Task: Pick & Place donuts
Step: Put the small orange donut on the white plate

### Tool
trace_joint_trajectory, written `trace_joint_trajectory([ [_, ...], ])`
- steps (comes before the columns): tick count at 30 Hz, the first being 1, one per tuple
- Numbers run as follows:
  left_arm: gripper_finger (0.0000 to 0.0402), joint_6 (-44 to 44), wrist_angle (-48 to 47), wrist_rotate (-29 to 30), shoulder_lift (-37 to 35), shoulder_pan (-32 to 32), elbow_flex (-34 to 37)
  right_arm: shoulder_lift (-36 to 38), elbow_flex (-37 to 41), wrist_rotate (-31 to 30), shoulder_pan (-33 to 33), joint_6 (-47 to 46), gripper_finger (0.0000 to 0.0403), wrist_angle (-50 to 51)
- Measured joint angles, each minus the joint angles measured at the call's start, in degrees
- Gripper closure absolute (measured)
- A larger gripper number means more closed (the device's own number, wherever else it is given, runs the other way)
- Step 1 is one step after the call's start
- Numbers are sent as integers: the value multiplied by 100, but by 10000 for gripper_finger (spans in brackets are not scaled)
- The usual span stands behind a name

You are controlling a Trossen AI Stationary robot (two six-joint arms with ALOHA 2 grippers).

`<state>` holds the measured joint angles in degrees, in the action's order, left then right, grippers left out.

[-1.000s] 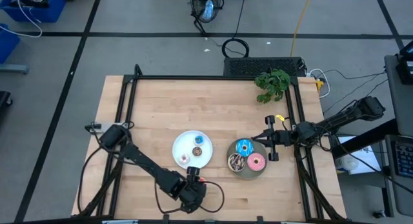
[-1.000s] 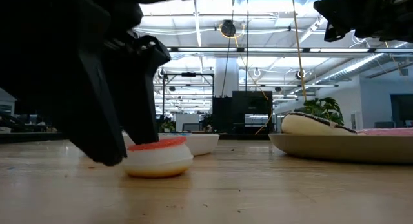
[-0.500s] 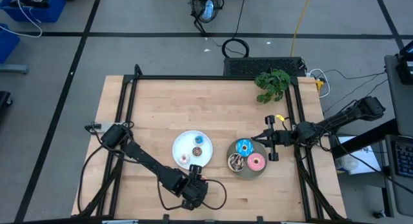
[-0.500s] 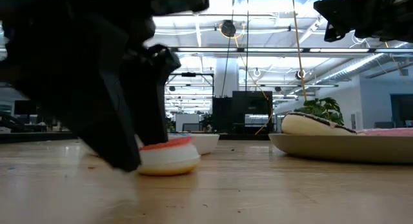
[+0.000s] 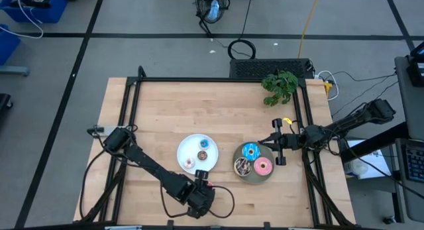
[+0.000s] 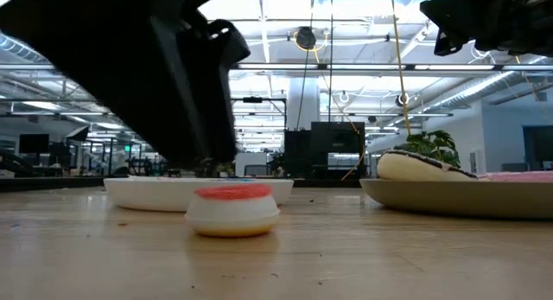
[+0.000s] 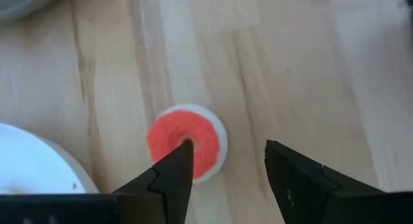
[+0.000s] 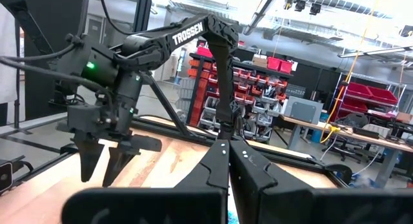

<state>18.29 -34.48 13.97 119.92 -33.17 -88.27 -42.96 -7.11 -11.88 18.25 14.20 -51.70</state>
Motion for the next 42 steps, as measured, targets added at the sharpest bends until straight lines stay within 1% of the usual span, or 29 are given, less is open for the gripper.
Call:
trace_joint_trajectory([
  [8, 211, 4, -3, -2, 0, 82, 2, 0, 0, 0, 1, 0, 403, 4],
  [12, 211, 6, 62, -175, 55, 181, 2, 0, 0, 0, 0, 0, 403, 7],
  [20, 211, -16, 88, -342, 309, 220, 9, -6, 0, -2, -3, 0, 403, 51],
  [28, 211, -134, 57, -305, 413, 249, 4, -7, 0, -4, -5, -4, 403, 90],
  [30, 215, -161, 49, -219, 463, 248, 2, -9, 0, -4, -5, -49, 403, 96],
  [32, 230, -187, 2, -167, 470, 245, -2, -7, 0, -4, -5, -91, 403, 95],
  [34, 258, -206, -2, -146, 474, 251, 2, -9, 0, -4, -5, -99, 403, 107],
  [40, 377, -428, -39, -109, 386, 205, 20, -9, 0, -4, -5, -107, 403, 107],
  [42, 388, -520, -96, -108, 323, 186, 22, -9, 0, -4, -5, -107, 403, 108],
])
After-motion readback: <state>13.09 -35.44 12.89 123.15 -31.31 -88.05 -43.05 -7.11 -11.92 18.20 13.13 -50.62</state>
